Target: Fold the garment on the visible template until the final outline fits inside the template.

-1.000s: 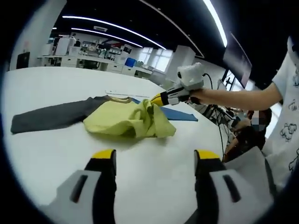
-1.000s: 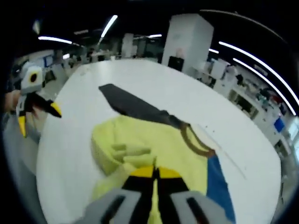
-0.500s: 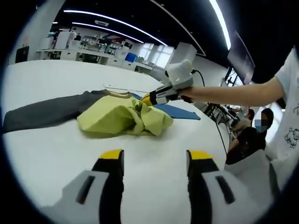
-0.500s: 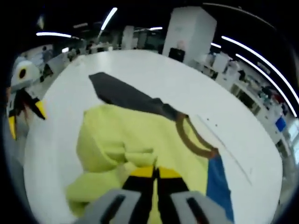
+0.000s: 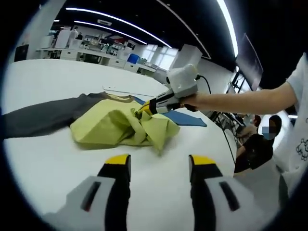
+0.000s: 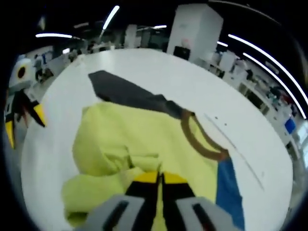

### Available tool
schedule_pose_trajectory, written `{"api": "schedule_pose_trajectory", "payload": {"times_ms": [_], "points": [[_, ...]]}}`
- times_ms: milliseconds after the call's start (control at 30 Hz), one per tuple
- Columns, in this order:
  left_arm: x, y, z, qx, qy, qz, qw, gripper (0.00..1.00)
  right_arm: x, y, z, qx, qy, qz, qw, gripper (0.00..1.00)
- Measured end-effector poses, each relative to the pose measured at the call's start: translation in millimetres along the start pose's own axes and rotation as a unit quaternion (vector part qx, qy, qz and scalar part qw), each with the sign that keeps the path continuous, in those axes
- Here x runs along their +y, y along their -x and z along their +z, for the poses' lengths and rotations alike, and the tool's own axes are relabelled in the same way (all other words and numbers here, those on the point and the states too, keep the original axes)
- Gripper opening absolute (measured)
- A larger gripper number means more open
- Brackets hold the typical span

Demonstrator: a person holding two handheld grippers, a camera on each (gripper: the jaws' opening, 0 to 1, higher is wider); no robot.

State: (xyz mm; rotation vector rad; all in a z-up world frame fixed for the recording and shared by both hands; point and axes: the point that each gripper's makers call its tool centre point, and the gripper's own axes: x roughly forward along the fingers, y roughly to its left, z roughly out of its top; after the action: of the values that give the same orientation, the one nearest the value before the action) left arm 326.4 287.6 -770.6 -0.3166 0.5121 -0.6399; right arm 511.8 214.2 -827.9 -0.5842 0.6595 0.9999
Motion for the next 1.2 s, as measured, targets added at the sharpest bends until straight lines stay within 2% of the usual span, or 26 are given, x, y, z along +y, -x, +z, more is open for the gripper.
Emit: {"api": "schedule_pose_trajectory", "payload": {"times_ms": [67,333,500,767,900,1133,1200], "points": [[1.3,-1,0.3,0.001,0.0,-0.001,1.0,0.46,-2,4,1.6,-0.005,-0.005,-0.003,1.0,0.01],[-0.6,0,-0.2,0.001,0.001,-0.003,1.0,0.46,-6,38,19.2,-0.045,-0.014,-0.022,0.9987,0.16],[-1.1,1,-0.5,0.002,0.001,-0.004,1.0,0.46,4,60,19.3,-0.067,-0.032,-0.028,0.9969,0.37],[3.3,-2,2.4,0.001,0.007,-0.002,1.0,0.45,36,93,11.5,-0.098,-0.058,-0.028,0.9931,0.57],[7.7,-6,7.2,-0.002,0.014,0.001,0.9999,0.45,65,108,3.5,-0.098,-0.059,-0.022,0.9932,0.69],[8.4,-13,13.3,0.001,0.008,-0.004,1.0,0.45,95,119,-8.6,-0.099,-0.074,-0.01,0.9923,0.91],[10.8,-15,14.2,0.002,0.004,-0.006,1.0,0.45,99,122,-12.3,-0.101,-0.077,-0.017,0.9918,0.96]]}}
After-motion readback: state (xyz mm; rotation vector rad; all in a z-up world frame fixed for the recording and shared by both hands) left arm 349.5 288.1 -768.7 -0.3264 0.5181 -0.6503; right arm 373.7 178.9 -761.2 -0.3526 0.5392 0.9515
